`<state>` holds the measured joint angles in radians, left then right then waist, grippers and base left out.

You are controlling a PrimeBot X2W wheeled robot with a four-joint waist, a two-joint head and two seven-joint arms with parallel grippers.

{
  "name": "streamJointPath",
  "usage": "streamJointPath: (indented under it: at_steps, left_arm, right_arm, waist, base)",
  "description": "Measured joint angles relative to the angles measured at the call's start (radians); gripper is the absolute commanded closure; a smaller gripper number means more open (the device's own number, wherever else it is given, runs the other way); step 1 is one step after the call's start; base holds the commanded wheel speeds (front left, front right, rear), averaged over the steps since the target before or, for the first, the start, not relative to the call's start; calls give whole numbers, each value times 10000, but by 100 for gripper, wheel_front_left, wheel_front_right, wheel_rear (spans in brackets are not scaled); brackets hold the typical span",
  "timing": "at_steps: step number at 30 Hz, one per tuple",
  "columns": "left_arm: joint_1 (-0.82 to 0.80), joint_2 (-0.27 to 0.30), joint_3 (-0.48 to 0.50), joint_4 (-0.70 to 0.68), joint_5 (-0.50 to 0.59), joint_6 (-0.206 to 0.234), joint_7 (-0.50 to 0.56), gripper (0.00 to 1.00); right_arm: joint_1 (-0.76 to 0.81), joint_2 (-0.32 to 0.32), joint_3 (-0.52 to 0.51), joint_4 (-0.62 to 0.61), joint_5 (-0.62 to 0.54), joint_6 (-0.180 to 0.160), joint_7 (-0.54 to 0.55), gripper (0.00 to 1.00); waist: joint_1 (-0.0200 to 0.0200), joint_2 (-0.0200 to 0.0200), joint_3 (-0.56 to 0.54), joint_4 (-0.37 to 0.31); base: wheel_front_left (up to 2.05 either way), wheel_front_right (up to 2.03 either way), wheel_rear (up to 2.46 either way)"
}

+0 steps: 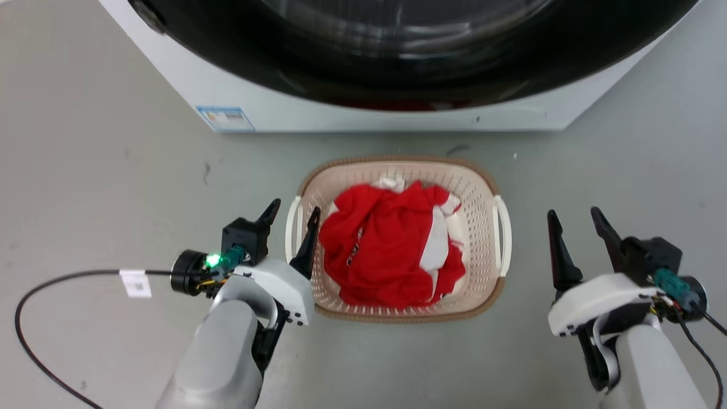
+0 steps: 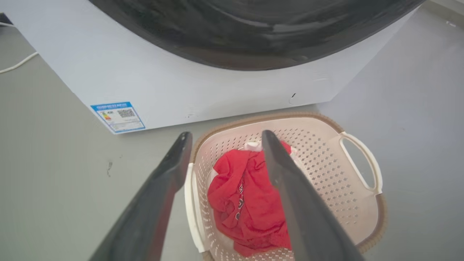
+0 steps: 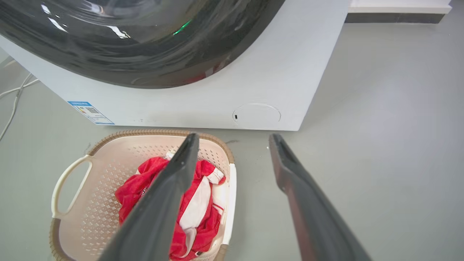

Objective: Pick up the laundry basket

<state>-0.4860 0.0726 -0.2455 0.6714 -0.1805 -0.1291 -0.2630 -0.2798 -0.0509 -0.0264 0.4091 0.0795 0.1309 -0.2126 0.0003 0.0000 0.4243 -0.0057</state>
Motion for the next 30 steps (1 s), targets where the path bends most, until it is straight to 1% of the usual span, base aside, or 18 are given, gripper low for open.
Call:
streamJointPath:
  at_steps: [9,15,19,20,22,30]
  left_arm:
    - [-1817,449,-1181,2184,-1302,-15,59,0]
    - [-2988,838,-1977,3156,-2397,-17,282,0]
    - [-3558,1141,-2583,3590,-3083,-17,765,0]
    - [-3776,1264,-2895,3699,-3442,-17,1016,0]
    - [-3975,1402,-3241,3770,-3707,-17,1235,0]
    - [-4768,1714,-4109,4046,-4817,-17,1783,0]
  right_arm:
    - [-1961,4,389,2215,-59,0,-23,0]
    - [-3375,2,596,3824,-73,0,-27,0]
    - [-4264,4,857,4968,-13,0,-21,0]
    - [-4638,6,993,5496,44,2,-23,0]
    - [-5016,0,1189,6009,98,2,19,0]
    - [-6159,4,2167,7419,1024,2,33,0]
  waist:
    - [0,0,1872,-57]
    - [0,0,2942,-142]
    - [0,0,3495,-235]
    - [-1,0,3701,-283]
    - [-1,0,3863,-325]
    - [-1,0,4382,-370]
  base:
    - [0,0,0]
    - [0,0,0]
    - [0,0,0]
    - [0,0,0]
    - [0,0,0]
    - [0,0,0]
